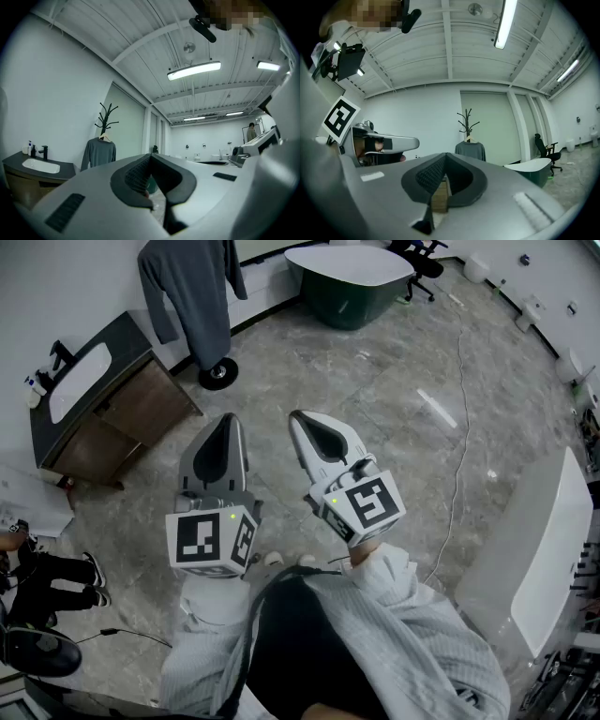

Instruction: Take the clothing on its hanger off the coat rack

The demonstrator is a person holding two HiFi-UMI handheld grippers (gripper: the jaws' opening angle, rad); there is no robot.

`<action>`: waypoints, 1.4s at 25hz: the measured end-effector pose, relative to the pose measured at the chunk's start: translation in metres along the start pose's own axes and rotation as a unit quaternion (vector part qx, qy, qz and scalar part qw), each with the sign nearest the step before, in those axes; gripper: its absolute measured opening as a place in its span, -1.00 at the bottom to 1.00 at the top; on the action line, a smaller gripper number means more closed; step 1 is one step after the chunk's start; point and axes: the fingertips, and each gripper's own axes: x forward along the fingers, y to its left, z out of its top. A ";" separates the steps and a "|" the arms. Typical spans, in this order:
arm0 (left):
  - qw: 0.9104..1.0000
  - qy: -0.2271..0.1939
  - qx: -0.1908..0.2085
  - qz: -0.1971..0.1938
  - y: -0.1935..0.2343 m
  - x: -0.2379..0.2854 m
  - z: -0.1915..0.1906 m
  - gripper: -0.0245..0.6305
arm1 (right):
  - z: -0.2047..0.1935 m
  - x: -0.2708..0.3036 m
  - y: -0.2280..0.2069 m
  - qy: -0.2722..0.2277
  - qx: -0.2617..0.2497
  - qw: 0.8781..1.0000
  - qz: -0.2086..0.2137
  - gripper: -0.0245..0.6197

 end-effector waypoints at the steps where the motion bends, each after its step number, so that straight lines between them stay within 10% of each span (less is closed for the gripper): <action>1: 1.000 0.000 -0.002 0.001 0.000 0.001 0.001 -0.92 | 0.001 0.000 0.000 0.001 -0.001 1.000 0.000 -0.92; 25: 1.000 0.014 -0.013 -0.011 -0.029 0.012 -0.014 -0.92 | -0.007 -0.018 -0.008 0.017 0.004 1.000 0.005 -0.92; 35: 1.000 0.027 -0.005 -0.013 0.011 0.120 -0.040 -0.92 | -0.032 0.069 -0.083 0.027 0.013 1.000 0.003 -0.92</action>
